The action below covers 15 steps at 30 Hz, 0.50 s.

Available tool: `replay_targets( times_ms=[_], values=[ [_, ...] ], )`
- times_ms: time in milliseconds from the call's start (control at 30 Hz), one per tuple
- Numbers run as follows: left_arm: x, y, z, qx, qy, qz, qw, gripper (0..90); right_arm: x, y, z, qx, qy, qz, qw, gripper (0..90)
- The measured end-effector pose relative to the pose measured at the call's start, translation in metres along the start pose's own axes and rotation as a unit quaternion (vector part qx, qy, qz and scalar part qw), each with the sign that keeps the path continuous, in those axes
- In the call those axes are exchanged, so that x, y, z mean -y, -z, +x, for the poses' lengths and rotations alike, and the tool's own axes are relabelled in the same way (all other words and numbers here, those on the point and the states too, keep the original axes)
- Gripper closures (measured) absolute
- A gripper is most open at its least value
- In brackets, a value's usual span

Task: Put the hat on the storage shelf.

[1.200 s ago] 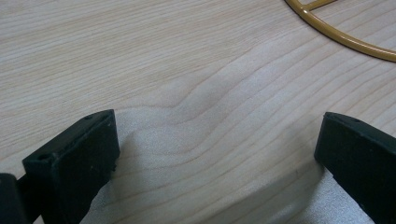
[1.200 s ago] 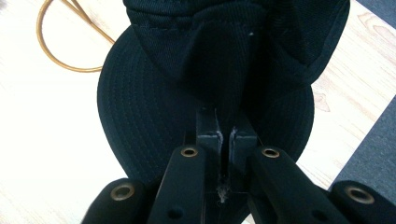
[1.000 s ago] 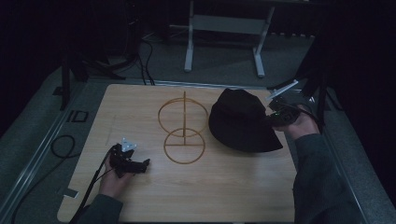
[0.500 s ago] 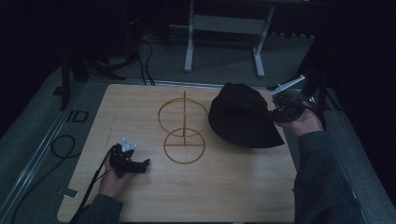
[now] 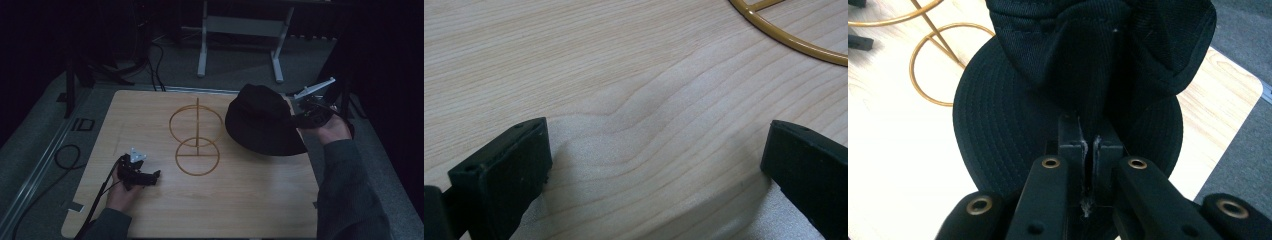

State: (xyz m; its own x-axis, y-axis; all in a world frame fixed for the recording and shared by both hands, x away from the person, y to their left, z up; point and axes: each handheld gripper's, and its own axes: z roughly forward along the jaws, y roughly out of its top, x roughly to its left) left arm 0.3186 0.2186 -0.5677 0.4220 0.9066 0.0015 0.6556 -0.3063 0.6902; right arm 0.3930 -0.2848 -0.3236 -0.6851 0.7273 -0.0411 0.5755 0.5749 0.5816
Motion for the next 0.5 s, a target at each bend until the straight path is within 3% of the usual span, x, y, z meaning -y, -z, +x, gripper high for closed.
replay_targets(
  times_ms=[500],
  values=[
    [0.0000,0.0001,0.0000,0.000,0.000,0.000,1.0000,0.3,-0.0008,0.0084,-0.0017,0.000,0.003,-0.019,0.9998,86.9]
  ],
)
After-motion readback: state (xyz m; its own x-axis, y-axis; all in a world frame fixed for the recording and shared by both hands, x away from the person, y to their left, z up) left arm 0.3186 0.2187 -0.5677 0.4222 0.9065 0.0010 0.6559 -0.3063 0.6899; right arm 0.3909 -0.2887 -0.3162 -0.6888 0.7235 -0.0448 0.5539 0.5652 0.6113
